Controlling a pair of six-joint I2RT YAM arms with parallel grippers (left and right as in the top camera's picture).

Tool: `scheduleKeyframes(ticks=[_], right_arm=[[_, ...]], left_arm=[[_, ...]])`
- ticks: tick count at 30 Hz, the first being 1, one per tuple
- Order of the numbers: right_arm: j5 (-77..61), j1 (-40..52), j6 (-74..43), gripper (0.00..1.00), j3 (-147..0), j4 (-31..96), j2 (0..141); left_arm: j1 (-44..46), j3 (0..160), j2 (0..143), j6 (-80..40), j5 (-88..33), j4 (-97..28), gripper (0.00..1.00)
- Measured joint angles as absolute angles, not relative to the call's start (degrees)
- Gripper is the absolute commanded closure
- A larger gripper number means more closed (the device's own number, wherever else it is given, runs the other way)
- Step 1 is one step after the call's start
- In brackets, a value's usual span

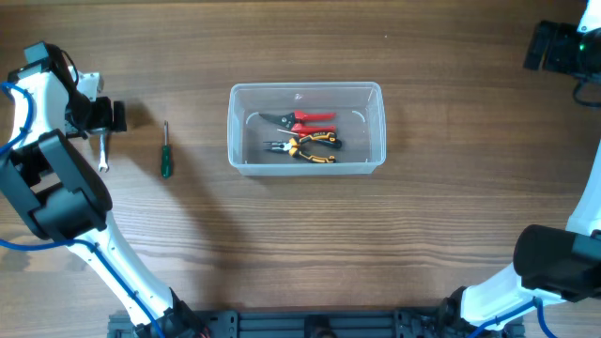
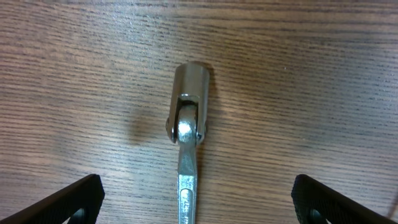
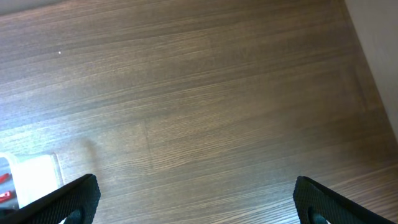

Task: Pack container
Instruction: 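Lower the left gripper and close it on the wrench's socket end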

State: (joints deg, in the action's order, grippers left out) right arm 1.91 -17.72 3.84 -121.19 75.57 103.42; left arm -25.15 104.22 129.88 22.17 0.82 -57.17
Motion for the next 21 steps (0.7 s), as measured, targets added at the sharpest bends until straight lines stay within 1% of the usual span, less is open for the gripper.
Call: scheduleKeyframes(ticks=[9,21], right_arm=[[1.9,-17.7,3.8,0.00,-121.2,75.6,103.4],[1.9,-17.7,3.9,0.00,-121.2,75.6,103.4]], left_arm=[[-25.1,104.3,132.8,22.1,0.5,-57.4,0.00],[-25.2,104.4,132.8,22.1,0.6,-56.9,0.00]])
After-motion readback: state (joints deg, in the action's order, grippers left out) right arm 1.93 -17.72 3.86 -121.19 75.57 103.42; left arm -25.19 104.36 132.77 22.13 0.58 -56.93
